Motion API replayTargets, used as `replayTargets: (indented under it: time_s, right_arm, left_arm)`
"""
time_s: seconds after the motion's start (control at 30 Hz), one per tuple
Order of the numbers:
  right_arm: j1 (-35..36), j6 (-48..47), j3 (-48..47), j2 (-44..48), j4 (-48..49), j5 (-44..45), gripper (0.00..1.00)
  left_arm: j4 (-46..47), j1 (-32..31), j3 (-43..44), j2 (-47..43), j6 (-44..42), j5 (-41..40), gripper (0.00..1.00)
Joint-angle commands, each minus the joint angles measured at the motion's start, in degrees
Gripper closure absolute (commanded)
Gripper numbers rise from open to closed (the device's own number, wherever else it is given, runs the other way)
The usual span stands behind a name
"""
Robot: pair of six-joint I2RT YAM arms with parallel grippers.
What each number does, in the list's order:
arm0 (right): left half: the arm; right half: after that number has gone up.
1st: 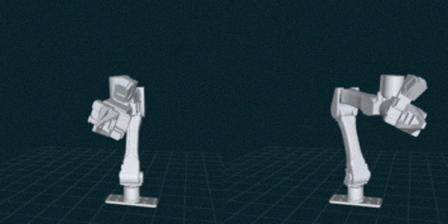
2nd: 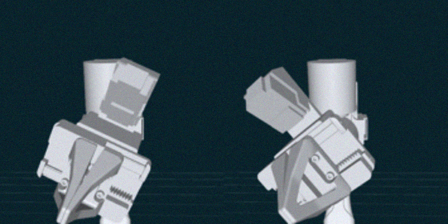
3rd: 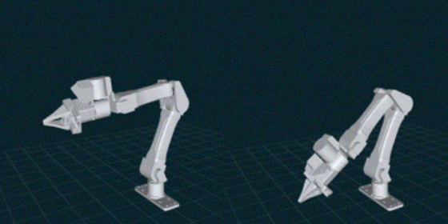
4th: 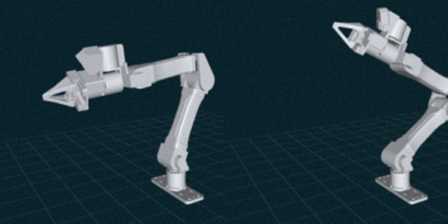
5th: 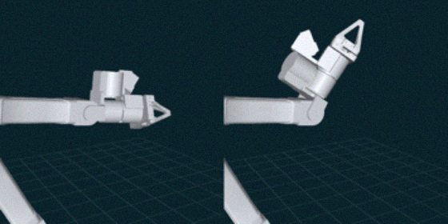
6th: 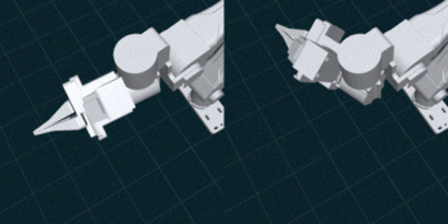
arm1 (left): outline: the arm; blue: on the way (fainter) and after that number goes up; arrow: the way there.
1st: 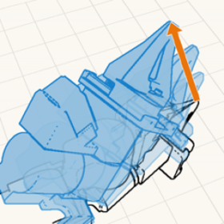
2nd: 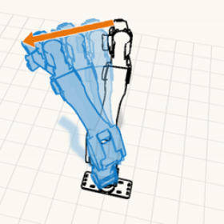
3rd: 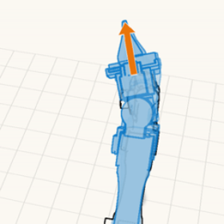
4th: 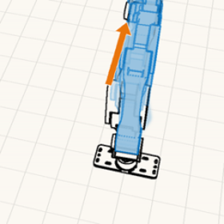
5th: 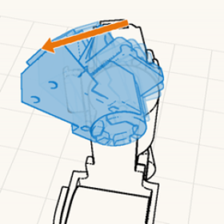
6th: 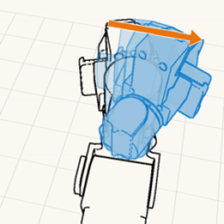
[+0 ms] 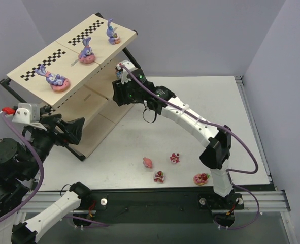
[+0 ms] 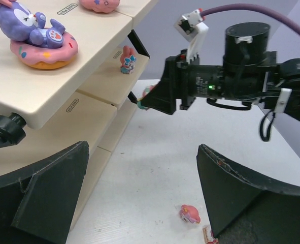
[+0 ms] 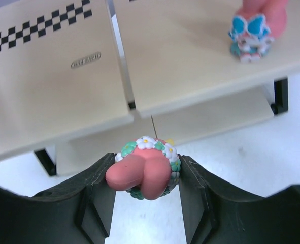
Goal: Place and organize the plastic toys onto the shelf
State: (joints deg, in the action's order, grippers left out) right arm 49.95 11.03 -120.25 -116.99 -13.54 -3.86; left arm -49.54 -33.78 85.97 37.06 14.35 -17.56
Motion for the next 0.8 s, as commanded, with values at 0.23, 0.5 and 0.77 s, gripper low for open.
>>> replayTargets:
  time_s: [0.23, 0.5, 0.77]
  right_arm:
    - [-1.4, 1.2, 26.5, 10.3, -5.9, 3.0, 1.00]
    - [-1.4, -0.8, 37.4, 6.9, 12.5, 2.3, 1.00]
    - [-1.0, 0.6, 45.4, 6.0, 27.8, 2.3, 1.00]
  left_arm:
    - [1.0, -0.3, -1.5, -1.4, 0.2, 0.9, 0.03]
    - [0.8, -0.3, -1.3, -1.3, 0.1, 1.3, 0.03]
    - [0.1, -0.5, -0.9, -1.3, -0.5, 0.2, 0.03]
